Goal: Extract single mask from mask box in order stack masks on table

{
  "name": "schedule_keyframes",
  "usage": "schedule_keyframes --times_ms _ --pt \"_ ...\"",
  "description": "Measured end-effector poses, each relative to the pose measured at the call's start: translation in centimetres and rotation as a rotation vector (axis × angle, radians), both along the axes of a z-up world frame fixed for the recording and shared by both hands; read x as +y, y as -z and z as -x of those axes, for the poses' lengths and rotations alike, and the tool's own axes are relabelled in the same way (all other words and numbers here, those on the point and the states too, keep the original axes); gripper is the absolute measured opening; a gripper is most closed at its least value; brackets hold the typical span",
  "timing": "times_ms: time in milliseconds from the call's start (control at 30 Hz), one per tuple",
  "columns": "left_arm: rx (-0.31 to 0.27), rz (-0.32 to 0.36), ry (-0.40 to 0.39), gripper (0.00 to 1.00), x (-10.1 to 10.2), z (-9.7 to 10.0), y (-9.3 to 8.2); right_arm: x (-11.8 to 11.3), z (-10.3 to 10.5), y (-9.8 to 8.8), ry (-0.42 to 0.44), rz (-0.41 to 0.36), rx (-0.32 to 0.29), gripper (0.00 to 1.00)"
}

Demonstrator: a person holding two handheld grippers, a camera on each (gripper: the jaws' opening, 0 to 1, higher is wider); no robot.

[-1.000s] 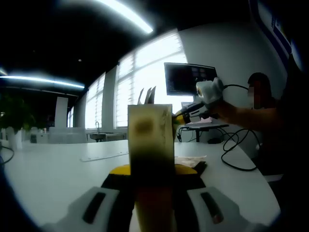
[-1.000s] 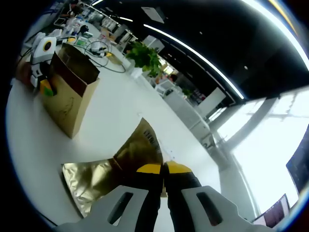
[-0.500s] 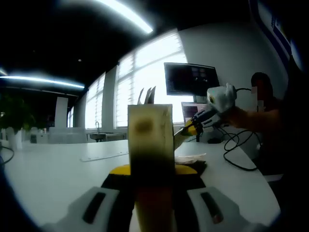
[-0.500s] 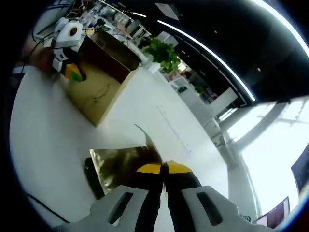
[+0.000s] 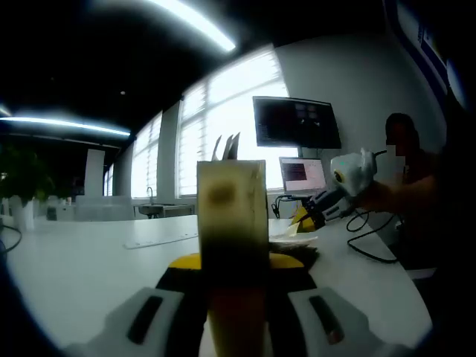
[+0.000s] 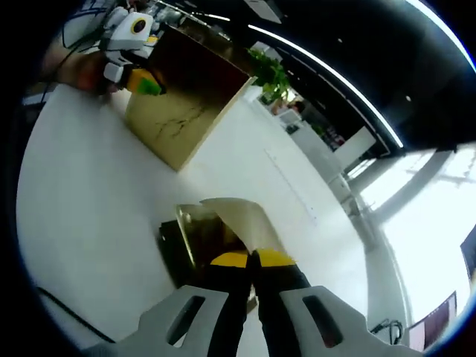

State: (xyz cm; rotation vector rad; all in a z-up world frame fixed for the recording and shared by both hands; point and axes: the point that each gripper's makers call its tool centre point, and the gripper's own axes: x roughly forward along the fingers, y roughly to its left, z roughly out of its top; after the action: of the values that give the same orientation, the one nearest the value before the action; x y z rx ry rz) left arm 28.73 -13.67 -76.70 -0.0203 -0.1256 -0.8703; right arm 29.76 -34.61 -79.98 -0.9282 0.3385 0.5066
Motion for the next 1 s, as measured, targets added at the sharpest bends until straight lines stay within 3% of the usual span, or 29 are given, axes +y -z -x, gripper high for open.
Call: schedule_keyframes --times_ms 467,1000 --pt "-0.001 -0.001 0.0 0.31 0.0 0.3 0.1 0.3 1.1 2.2 -0.008 0.038 0.012 0.0" --pt "-0.001 -0.002 -0.001 0.31 0.0 0.3 0.1 0.4 2.6 1.6 -0.002 -0.07 0.016 0.16"
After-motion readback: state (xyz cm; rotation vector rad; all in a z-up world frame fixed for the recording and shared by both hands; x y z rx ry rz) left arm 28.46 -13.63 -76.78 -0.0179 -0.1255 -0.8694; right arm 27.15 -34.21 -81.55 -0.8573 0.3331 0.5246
